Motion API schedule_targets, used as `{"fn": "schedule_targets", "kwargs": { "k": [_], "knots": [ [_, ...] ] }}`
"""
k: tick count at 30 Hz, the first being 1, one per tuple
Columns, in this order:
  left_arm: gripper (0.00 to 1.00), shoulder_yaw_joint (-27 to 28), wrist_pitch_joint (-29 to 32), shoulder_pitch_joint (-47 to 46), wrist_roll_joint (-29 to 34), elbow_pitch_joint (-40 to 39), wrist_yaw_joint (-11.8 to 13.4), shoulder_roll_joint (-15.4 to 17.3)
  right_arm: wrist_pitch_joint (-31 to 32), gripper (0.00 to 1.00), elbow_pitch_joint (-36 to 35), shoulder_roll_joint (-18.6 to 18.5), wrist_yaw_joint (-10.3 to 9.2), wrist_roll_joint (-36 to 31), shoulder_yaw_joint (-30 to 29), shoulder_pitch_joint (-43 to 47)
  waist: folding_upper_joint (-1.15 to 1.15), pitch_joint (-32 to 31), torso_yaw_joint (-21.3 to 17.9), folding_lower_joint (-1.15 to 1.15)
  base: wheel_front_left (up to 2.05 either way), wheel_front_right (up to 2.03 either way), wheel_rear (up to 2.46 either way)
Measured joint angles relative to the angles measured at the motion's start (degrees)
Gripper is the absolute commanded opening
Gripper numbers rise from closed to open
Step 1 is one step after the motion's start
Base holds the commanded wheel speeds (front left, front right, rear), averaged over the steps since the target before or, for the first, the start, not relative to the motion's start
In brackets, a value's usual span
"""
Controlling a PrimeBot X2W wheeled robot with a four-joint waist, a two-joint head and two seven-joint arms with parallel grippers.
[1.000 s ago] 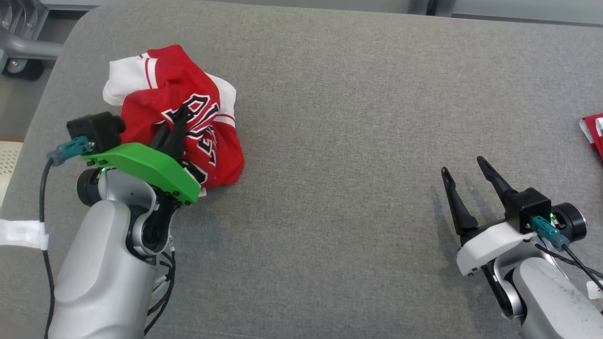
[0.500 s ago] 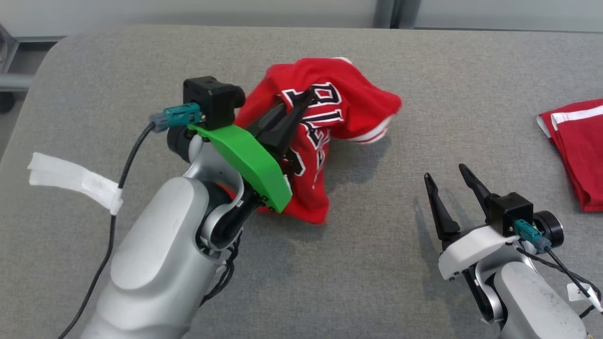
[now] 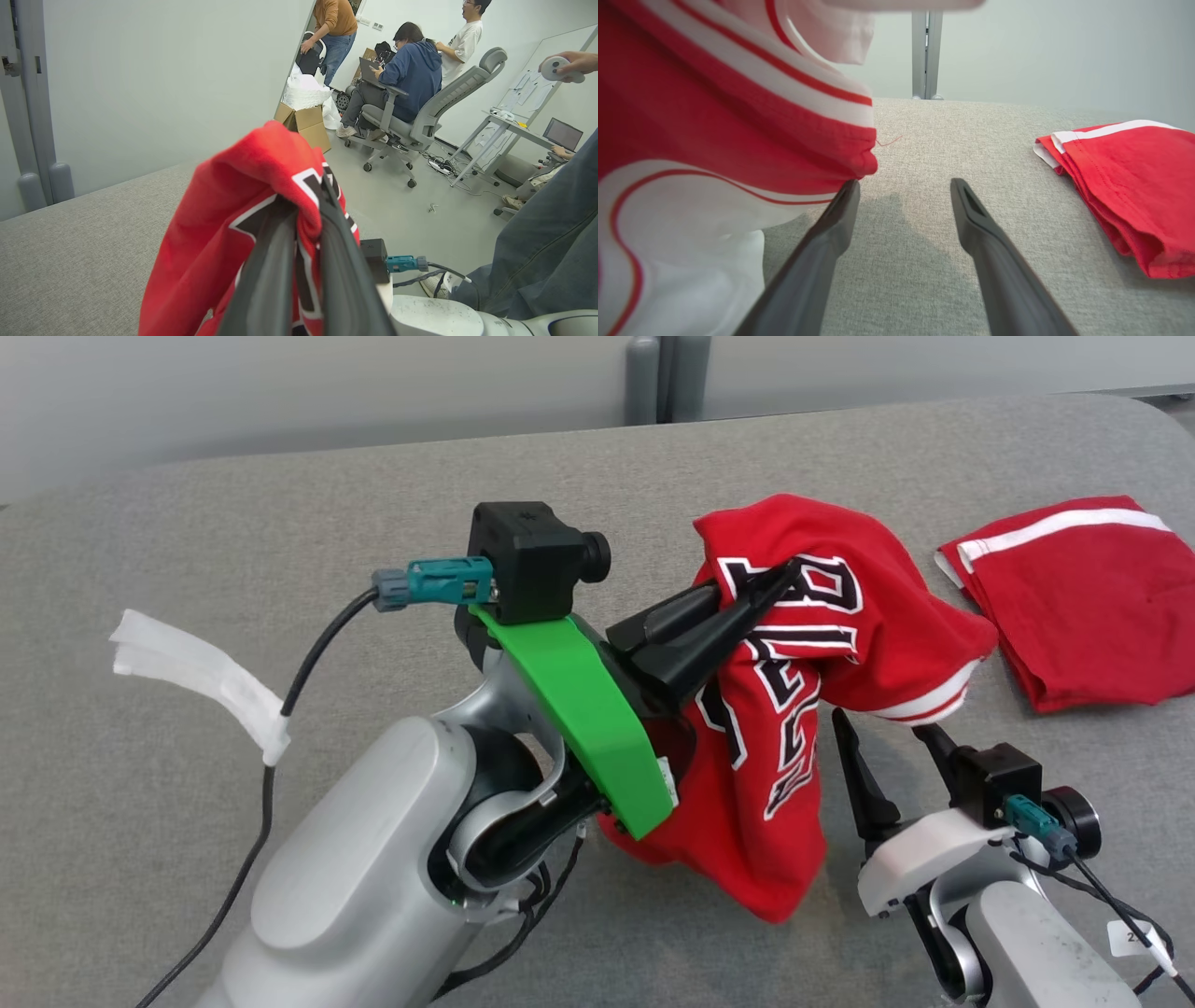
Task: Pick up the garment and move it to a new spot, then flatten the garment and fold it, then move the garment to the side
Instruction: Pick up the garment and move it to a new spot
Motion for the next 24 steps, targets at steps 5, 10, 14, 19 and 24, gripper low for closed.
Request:
{"fn": "schedule_targets", "kwargs": {
  "k": [5,10,14,19,24],
  "knots": [
    [0.0,2.7,0.2,0.0,1.3,2.1,5.3,0.0,0.0,1.0,0.2,0.2,0.01,0.0,-0.2,1.3,0.0,-0.3,-3.1,0.0,0.0,0.0,0.0],
    [0.0,4.4,1.5,2.1,5.0,9.9,9.9,0.8,0.0,1.0,0.0,1.5,0.21,0.0,0.2,1.3,0.0,0.6,-5.8,0.0,0.0,0.0,0.0],
    [0.0,5.1,1.8,3.4,9.0,15.3,11.3,5.0,0.0,1.0,0.0,2.0,1.1,-0.1,0.8,1.2,0.0,2.1,-7.5,0.0,0.0,0.0,0.0],
    [0.0,8.1,0.0,2.2,13.9,20.6,11.4,9.1,0.0,1.0,0.2,3.2,1.94,-0.7,2.0,1.2,0.0,4.0,-9.7,0.0,0.0,0.0,0.0],
    [0.07,9.4,-1.2,0.1,14.7,24.8,11.8,9.2,0.0,1.0,1.2,3.3,3.32,-1.6,3.7,1.2,0.0,5.6,-11.5,0.0,0.0,0.0,0.0]
  ]
}}
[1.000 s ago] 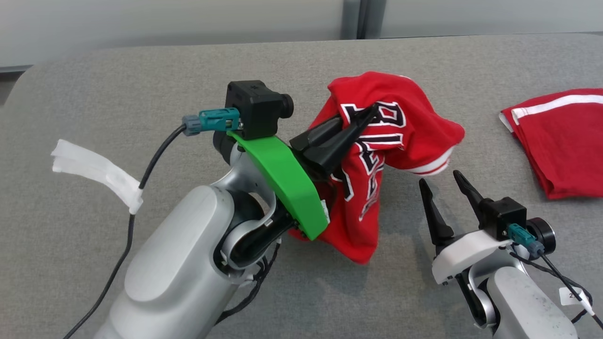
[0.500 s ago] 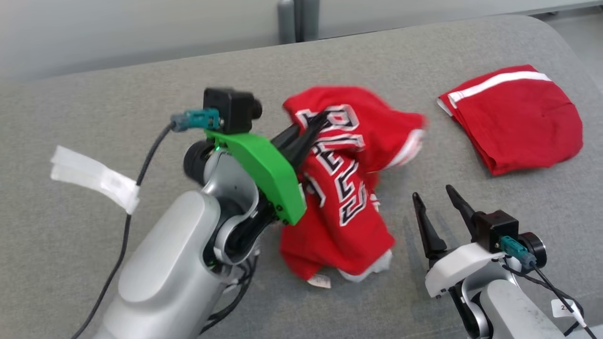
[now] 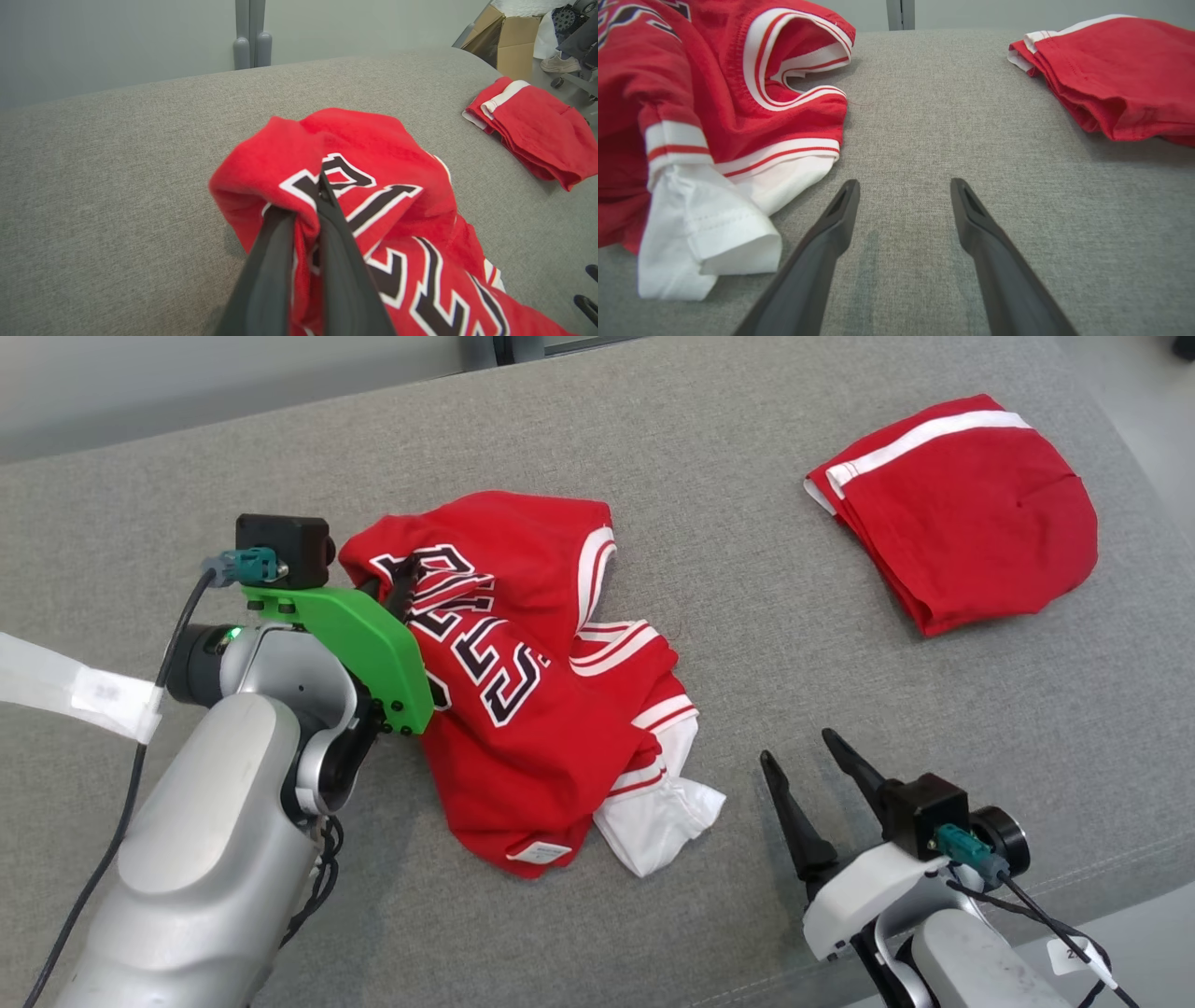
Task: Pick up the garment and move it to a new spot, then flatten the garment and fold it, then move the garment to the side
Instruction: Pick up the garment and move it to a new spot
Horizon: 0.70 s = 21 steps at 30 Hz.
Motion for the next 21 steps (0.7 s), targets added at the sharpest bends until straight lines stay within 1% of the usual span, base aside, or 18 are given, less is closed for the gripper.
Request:
{"fn": "schedule_targets", "kwargs": {
  "k": [1,2,3,4,8,9,15,18,21],
  "knots": [
    [0.11,0.1,-0.5,-0.5,0.1,0.8,0.0,-0.3,0.0,1.0,0.3,0.0,0.43,0.0,0.5,0.0,0.0,0.3,-0.2,0.0,0.0,0.0,0.0],
    [0.22,0.2,-1.1,-0.9,0.1,1.5,0.0,-0.8,0.0,1.0,0.5,0.0,1.0,-0.1,1.0,0.0,0.0,0.5,-0.3,0.0,0.0,0.0,0.0],
    [0.59,0.4,-2.1,-1.5,0.1,2.8,0.0,-1.8,0.0,1.0,0.8,0.1,2.36,-0.5,2.7,0.0,0.0,0.7,-0.4,0.0,0.0,0.0,0.0],
    [1.0,0.4,-2.5,-1.7,0.3,3.3,0.0,-2.1,0.0,1.0,0.9,0.3,3.16,-0.6,3.6,0.0,0.0,0.7,-0.3,0.0,0.0,0.0,0.0],
    [1.0,0.6,-4.1,-1.7,0.4,5.1,0.0,-3.4,0.0,1.0,0.9,0.8,5.47,-1.3,6.1,0.1,0.0,0.5,0.3,0.0,0.0,0.0,0.0],
    [1.0,0.5,-4.6,-1.7,0.6,5.2,0.0,-3.6,0.0,1.0,0.8,0.9,5.73,-1.5,6.3,0.1,0.0,0.5,0.6,0.0,0.0,0.0,0.0],
    [1.0,2.4,-8.3,-1.8,0.1,6.6,0.0,-4.9,0.0,1.0,0.7,0.3,6.37,-1.5,6.2,1.2,0.0,-0.2,2.2,0.0,0.0,0.0,0.0],
    [1.0,2.9,-9.5,-1.8,-0.1,6.8,0.0,-5.1,0.0,1.0,-0.1,0.2,6.6,-1.5,6.2,1.4,0.0,-0.5,2.6,0.0,0.0,0.0,0.0],
    [1.0,4.5,-11.5,-1.3,-0.7,6.9,0.0,-5.0,0.0,1.0,-1.3,-0.3,6.88,-2.6,6.6,1.5,0.0,-1.3,3.1,0.0,0.0,0.0,0.0]
  ]
}}
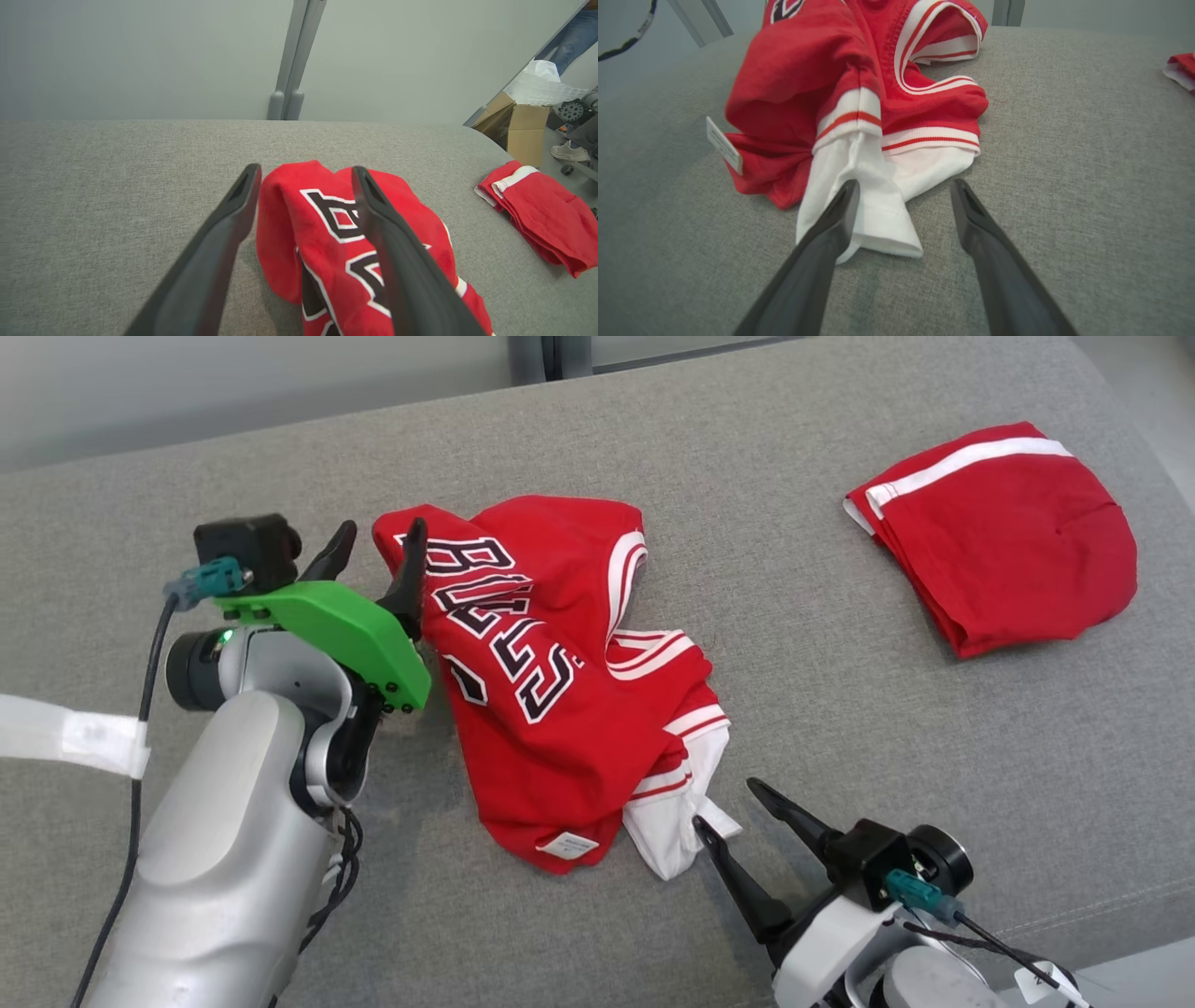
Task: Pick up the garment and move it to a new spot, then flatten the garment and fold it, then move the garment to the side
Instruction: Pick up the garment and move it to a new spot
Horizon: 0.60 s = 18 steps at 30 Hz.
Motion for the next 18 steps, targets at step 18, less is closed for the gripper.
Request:
{"fn": "schedule_targets", "kwargs": {
  "k": [18],
  "knots": [
    [1.0,-0.2,-3.6,7.8,-2.7,-2.7,-0.1,-0.8,0.0,1.0,-3.6,-4.5,0.93,-1.2,1.3,5.5,0.0,-3.1,3.1,0.0,0.0,0.0,0.0]
  ]
}}
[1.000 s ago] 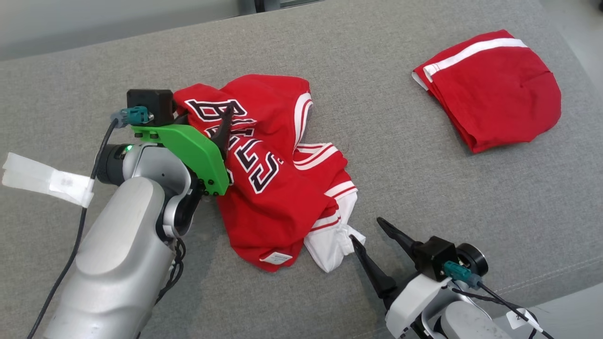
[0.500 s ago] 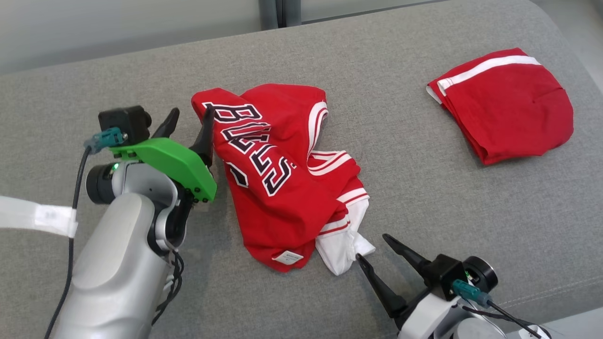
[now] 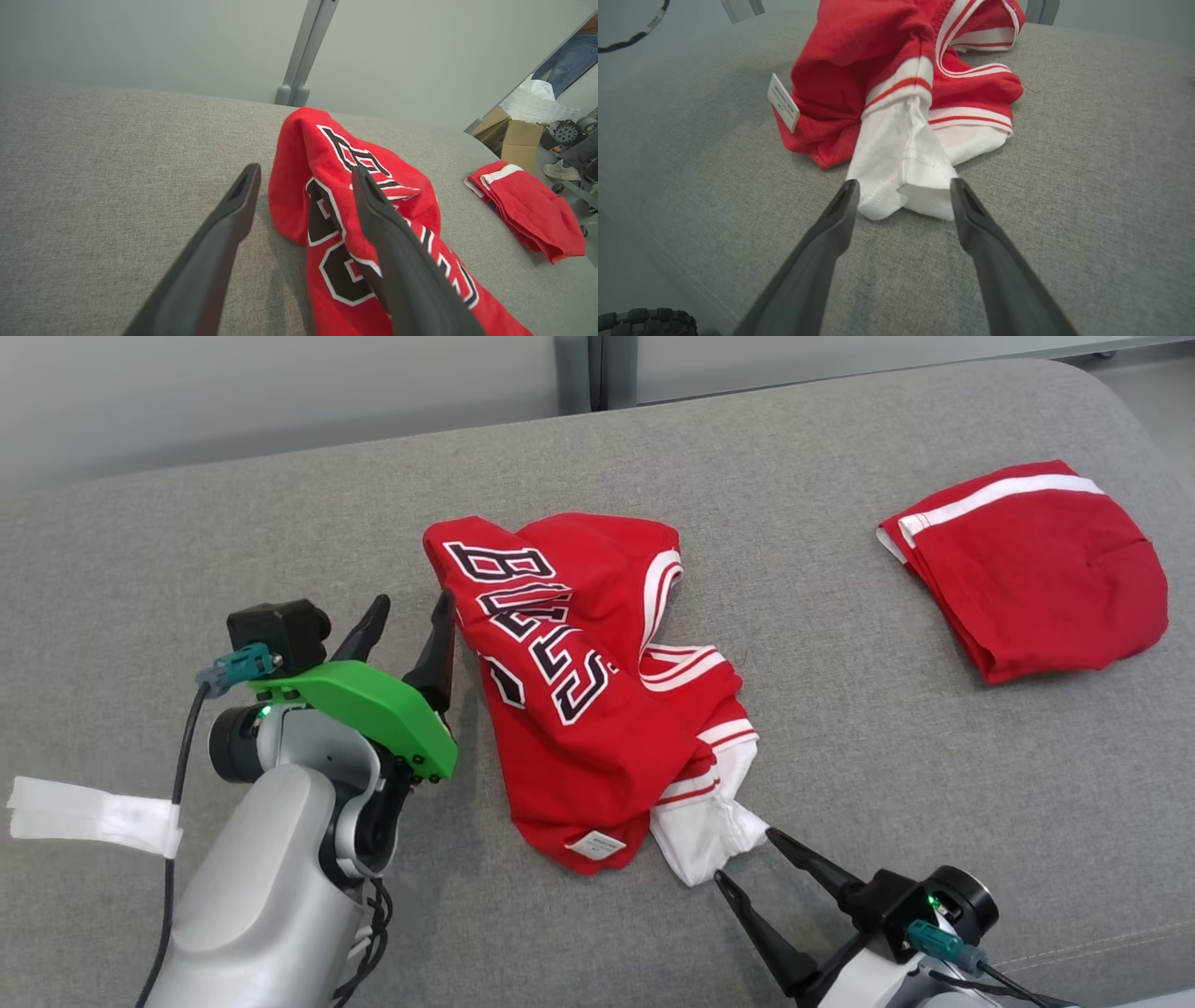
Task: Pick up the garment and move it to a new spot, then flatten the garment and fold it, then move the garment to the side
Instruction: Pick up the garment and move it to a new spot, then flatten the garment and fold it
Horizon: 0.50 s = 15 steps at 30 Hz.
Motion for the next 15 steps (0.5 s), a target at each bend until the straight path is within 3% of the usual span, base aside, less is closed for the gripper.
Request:
{"fn": "schedule_targets", "kwargs": {
  "k": [15],
  "knots": [
    [1.0,-1.7,-0.5,4.4,-0.6,-3.3,-0.5,-1.0,0.0,1.0,2.5,-0.5,-0.1,-1.6,-2.1,-1.3,0.0,-0.1,3.0,0.0,0.0,0.0,0.0]
  ]
}}
